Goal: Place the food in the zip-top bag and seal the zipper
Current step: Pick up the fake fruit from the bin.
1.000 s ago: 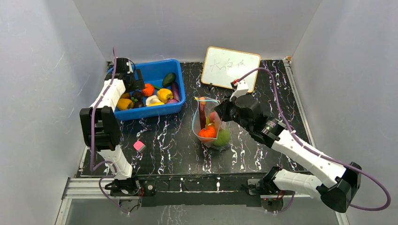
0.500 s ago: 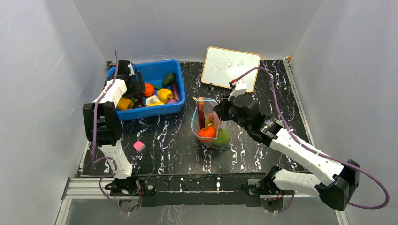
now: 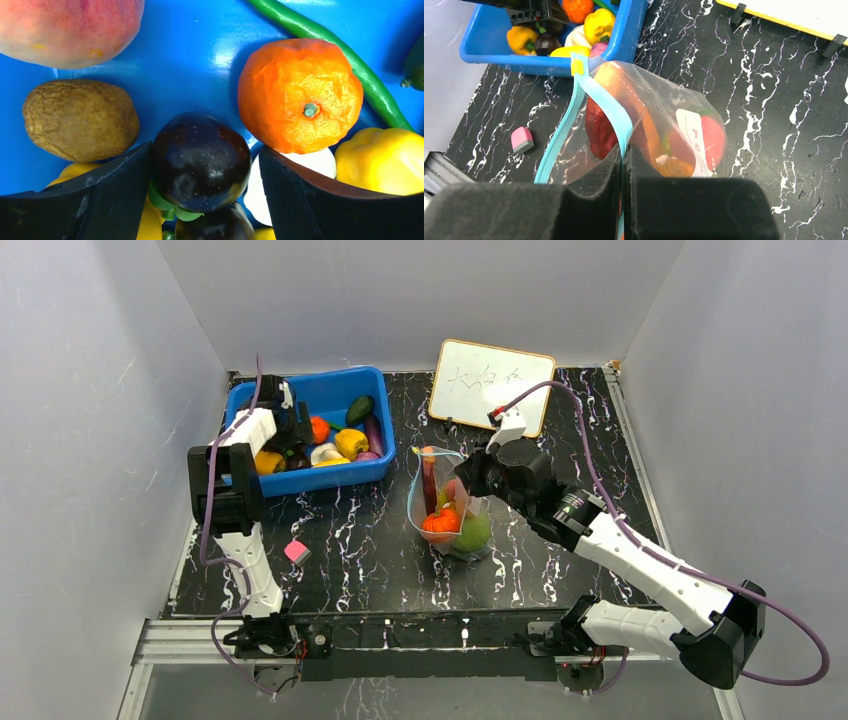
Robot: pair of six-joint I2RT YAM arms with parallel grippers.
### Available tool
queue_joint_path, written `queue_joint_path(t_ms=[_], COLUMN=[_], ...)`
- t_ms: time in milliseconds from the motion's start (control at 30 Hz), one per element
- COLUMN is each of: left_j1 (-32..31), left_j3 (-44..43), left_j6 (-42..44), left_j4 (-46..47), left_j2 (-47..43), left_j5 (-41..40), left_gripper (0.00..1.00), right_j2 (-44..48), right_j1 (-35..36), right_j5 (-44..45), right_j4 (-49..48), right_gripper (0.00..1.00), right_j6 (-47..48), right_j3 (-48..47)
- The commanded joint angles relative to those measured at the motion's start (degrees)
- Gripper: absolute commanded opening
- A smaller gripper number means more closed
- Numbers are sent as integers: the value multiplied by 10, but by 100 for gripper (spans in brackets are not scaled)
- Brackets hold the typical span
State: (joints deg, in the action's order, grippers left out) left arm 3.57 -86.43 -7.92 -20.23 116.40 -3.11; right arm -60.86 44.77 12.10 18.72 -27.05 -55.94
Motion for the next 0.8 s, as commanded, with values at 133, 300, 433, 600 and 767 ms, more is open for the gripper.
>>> queue_joint_path(t_ms=[133, 300, 433, 600, 767], left_j1=[3, 3, 3, 3, 3], left_j3=[-26, -21, -14, -6, 14], left_j6=[7, 8, 8, -2, -19], left_j4=[-21, -29, -37, -49, -47], left_j2=[-9, -30, -56, -93, -147], left_j5=[36, 44, 40, 48, 64], left_gripper=[55, 44, 43, 43, 42], right_j2=[6, 6, 7, 3, -7], right_j1=[0, 0, 0, 0, 0], right_j5=[7, 4, 0, 1, -4], right_j4=[-27, -28, -29, -30, -35], right_gripper=[0, 0, 0, 0, 0], right_j6=[3, -4, -9, -16, -32], right_j3=[-35, -32, -30, -29, -29])
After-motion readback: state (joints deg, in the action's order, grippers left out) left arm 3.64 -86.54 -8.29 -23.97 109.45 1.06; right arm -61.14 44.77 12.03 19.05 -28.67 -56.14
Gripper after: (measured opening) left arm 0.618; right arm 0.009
